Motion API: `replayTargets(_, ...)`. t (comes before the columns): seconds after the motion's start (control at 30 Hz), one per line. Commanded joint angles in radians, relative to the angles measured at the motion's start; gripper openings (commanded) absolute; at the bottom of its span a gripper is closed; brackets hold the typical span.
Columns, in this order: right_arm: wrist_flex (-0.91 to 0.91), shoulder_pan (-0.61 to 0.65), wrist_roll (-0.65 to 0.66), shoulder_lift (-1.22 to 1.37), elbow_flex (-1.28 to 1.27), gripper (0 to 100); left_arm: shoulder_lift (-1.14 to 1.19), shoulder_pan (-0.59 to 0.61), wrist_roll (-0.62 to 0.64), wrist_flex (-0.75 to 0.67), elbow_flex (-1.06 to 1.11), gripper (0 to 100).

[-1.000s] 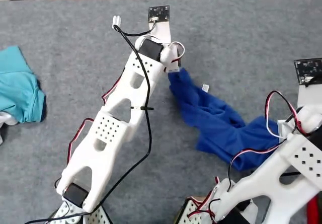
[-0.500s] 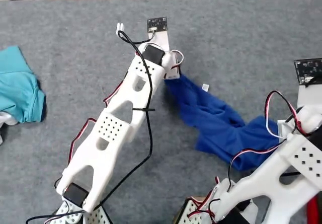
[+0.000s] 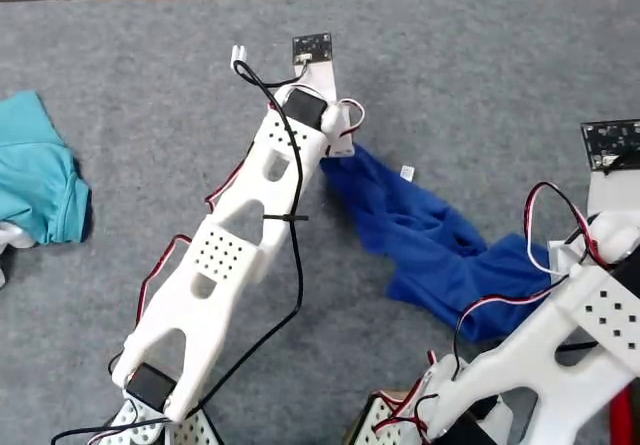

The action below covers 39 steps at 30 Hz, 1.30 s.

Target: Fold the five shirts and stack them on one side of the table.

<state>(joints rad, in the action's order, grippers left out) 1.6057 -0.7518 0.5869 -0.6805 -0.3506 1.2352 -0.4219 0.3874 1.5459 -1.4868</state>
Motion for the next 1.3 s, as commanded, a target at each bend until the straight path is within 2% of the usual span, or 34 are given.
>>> replayTargets(0.0,-0.011,-0.018,0.003,-0.019,0.001,0.6,-0.021,0.003,0.011,0.058,-0.094,2)
replayTargets(0.1,-0.011,-0.018,0.003,-0.019,0.002,0.6,-0.022,0.012,0.008,0.126,-0.192,2)
replayTargets(0.23,-0.011,-0.018,0.002,-0.019,0.005,0.6,-0.125,0.032,0.006,0.184,-0.181,2)
replayTargets(0.53,-0.009,-0.018,0.002,-0.021,0.005,0.6,-0.266,0.120,0.006,0.215,-0.181,2)
replayTargets(0.9,-0.066,0.028,-0.021,-0.021,0.045,0.6,-0.647,0.423,0.005,0.215,-0.181,2)
replayTargets(1.03,-0.124,0.153,-0.080,-0.021,0.182,0.6,-0.782,0.486,0.005,0.215,-0.180,2)
replayTargets(1.17,-0.127,0.361,-0.140,-0.021,0.380,0.6,-0.885,0.489,0.005,0.216,-0.166,2)
replayTargets(1.27,-0.124,0.506,-0.150,-0.016,0.495,0.6,-0.974,0.480,0.005,0.216,-0.043,2)
